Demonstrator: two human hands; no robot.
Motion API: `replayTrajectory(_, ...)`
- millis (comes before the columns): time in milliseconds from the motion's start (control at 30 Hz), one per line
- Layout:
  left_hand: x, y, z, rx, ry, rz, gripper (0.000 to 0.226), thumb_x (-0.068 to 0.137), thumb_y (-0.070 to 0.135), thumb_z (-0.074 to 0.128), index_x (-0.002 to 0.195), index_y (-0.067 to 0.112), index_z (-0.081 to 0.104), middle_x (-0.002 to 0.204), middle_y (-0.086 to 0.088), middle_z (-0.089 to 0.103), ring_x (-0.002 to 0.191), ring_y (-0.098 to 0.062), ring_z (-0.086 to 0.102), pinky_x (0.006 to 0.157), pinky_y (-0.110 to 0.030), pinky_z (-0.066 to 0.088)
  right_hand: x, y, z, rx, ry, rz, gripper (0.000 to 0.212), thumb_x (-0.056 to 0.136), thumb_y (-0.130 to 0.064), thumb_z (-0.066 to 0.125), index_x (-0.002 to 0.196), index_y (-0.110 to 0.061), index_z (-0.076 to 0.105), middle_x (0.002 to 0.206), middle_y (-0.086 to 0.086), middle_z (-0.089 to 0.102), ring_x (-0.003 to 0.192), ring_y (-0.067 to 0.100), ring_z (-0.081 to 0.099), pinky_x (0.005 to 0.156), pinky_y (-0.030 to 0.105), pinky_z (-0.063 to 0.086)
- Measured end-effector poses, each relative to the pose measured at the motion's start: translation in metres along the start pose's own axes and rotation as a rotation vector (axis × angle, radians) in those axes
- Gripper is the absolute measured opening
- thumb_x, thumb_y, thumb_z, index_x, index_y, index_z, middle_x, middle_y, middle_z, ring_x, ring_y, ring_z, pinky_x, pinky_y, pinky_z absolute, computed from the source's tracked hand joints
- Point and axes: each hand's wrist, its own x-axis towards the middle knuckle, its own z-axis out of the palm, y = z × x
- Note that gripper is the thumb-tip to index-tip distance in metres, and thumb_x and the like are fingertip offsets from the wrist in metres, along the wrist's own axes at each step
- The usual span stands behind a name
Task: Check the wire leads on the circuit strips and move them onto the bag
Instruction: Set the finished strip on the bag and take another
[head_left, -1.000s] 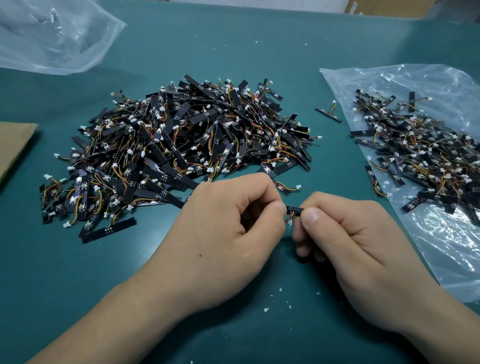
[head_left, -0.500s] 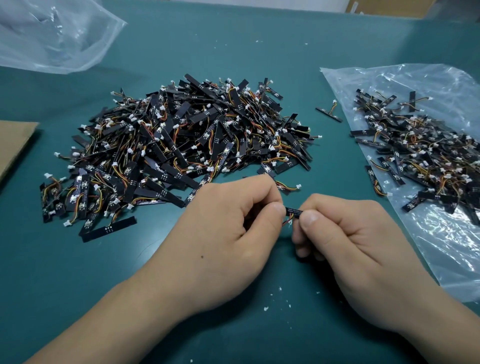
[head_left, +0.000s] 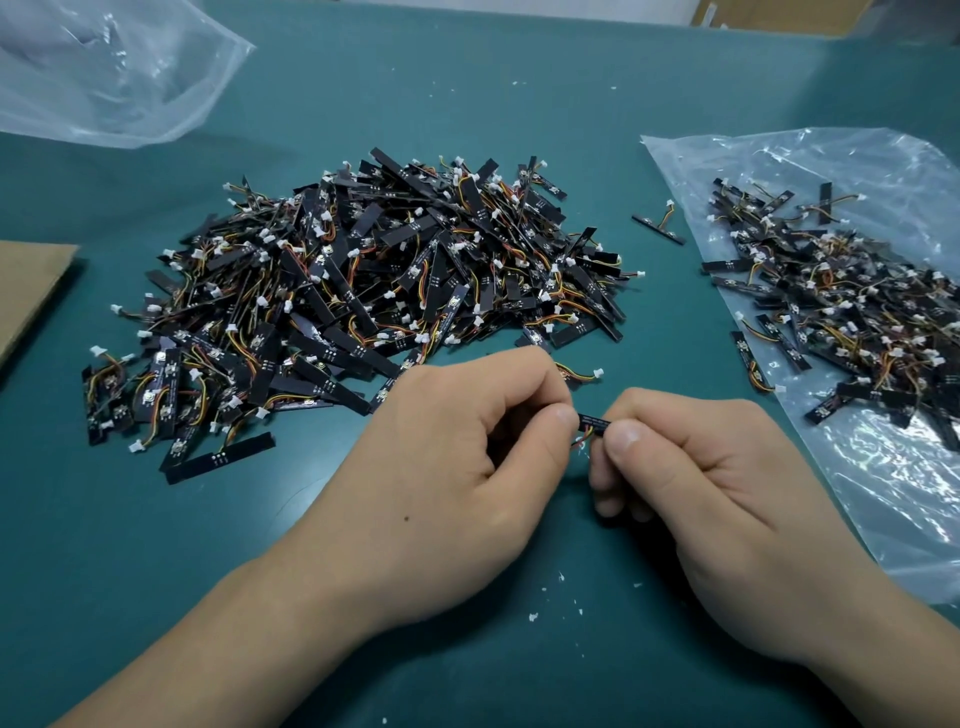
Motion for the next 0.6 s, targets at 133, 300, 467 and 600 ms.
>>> replayTrajectory(133,-0.0001,0.0013,0.0001,0.033,0.001,0.016,0.021,0.094,0.024,0.056,0.073,0.021,0.056,0.059,-0.002,0.056,0.053,-0.018,0.050,0.049,-0.022,0.037,-0.0004,-0.0001,-0.0012,-0.005,-0.003,-0.007,0.034,0.097,-0.033,0.042,0.069,-0.024,0.060,0.067,-0.008,0.065,0.067,0.014,0.065,0.060,0.018,0.043)
replayTrajectory(300,-0.0006,0.0012,0.0004,0.045,-0.010,0.003,0.021,0.093,0.024,0.056,0.072,0.021,0.056,0.057,-0.001,0.055,0.052,-0.017,0.048,0.048,-0.021,0.035,-0.0005,0.0008,-0.0012,-0.026,-0.012,-0.005,0.035,0.097,-0.033,0.042,0.068,-0.024,0.060,0.067,-0.009,0.064,0.066,0.014,0.064,0.060,0.022,0.044)
replayTrajectory(467,-0.0006,0.0017,0.0001,0.041,-0.018,0.001,0.021,0.093,0.023,0.056,0.072,0.020,0.056,0.058,-0.002,0.056,0.052,-0.017,0.048,0.048,-0.021,0.035,-0.0009,0.0009,-0.0018,-0.040,-0.012,-0.013,0.035,0.097,-0.033,0.041,0.068,-0.025,0.059,0.067,-0.008,0.064,0.066,0.014,0.063,0.060,0.021,0.044)
replayTrajectory(600,-0.0010,0.0023,-0.0004,-0.017,-0.015,-0.002,0.021,0.093,0.022,0.057,0.072,0.020,0.056,0.058,-0.002,0.055,0.051,-0.017,0.047,0.047,-0.022,0.035,-0.0019,0.0014,-0.0020,0.018,-0.009,-0.008,0.035,0.097,-0.034,0.041,0.069,-0.023,0.058,0.066,-0.004,0.064,0.065,0.018,0.062,0.060,0.031,0.046)
